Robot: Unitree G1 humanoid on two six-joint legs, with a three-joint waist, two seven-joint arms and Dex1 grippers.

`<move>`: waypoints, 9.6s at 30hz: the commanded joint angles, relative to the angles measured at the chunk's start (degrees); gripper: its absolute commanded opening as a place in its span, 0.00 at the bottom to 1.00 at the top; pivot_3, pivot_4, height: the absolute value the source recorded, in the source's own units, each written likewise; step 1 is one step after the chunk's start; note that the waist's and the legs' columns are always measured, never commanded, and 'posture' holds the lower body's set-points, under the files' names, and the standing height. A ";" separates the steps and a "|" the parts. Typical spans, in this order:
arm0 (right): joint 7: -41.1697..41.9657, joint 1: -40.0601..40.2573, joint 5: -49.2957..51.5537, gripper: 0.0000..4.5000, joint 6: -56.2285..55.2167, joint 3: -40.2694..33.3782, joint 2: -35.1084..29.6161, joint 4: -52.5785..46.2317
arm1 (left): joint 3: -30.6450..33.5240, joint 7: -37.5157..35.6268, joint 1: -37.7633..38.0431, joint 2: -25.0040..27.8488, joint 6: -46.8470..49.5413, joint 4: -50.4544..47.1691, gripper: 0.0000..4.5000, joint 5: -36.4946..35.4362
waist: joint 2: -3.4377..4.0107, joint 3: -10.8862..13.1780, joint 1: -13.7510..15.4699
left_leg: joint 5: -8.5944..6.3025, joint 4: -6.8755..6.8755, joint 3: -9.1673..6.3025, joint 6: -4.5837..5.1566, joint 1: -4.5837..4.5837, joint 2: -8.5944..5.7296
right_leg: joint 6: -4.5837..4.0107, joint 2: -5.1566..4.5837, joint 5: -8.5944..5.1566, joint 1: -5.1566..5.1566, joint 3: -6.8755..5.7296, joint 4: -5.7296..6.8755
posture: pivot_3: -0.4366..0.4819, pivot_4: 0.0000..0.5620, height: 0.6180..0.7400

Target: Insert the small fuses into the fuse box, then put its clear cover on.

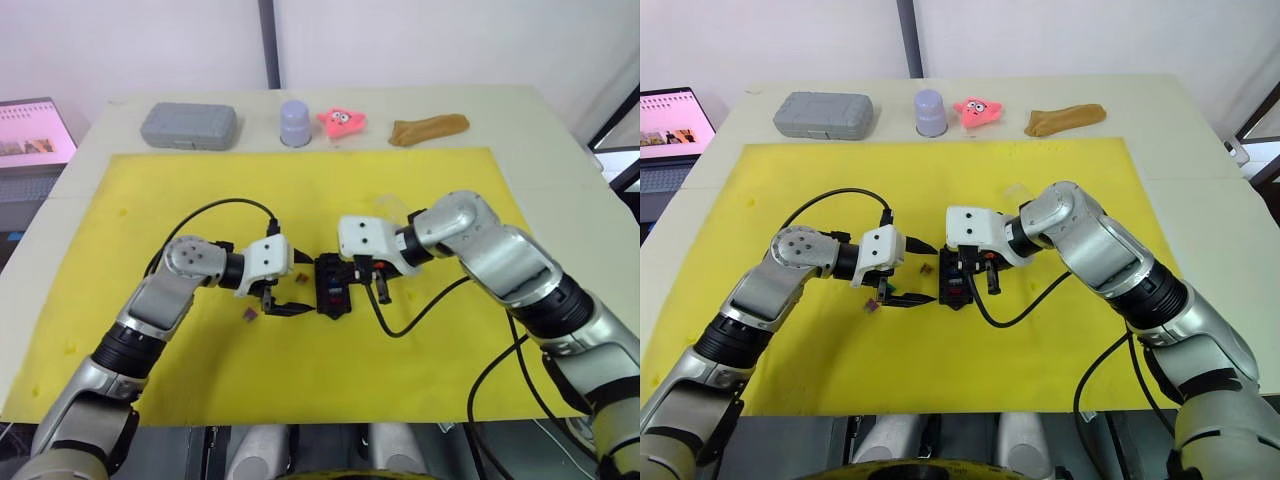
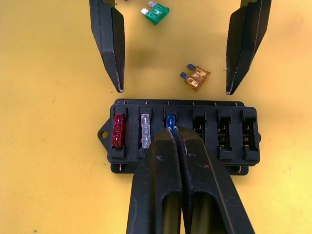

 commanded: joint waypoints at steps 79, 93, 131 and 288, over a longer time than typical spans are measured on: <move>-2.51 1.85 20.08 1.00 3.25 -16.86 -4.66 -11.90 | 15.03 -4.48 7.14 16.86 53.89 9.79 0.59 -35.50 | 0.11 0.11 -0.10 | -0.02 -0.03 0.02 0.02 -0.04 0.04 | -0.01 0.01 -0.01 -0.09 0.03 0.04 | 0.48 0.27 1.00; -2.45 1.37 19.78 1.00 3.11 -16.09 -4.76 -11.51 | 10.54 -6.62 4.80 13.64 52.39 11.82 0.59 -32.97 | 0.10 0.10 0.12 | -0.02 0.00 0.01 0.02 -0.04 0.01 | -0.01 0.00 -0.01 -0.05 0.03 0.04 | 0.48 0.27 1.00; -4.07 1.95 19.53 1.00 2.92 -15.38 -5.07 -11.81 | 7.73 -11.59 7.66 16.31 48.99 10.02 0.01 -28.64 | 0.11 0.09 -0.32 | -0.02 -0.06 0.03 0.03 -0.04 0.04 | -0.01 0.01 -0.01 -0.11 0.03 0.04 | 0.48 0.27 1.00; 1.91 -8.97 -1.13 0.00 1.78 1.77 2.37 5.60 | 1.56 0.26 0.58 -2.35 0.51 -0.51 0.99 -3.97 | 0.07 0.08 -0.17 | -0.01 0.00 0.04 0.01 -0.09 0.01 | 0.00 -0.01 0.00 -0.12 0.01 0.00 | 0.48 0.27 1.00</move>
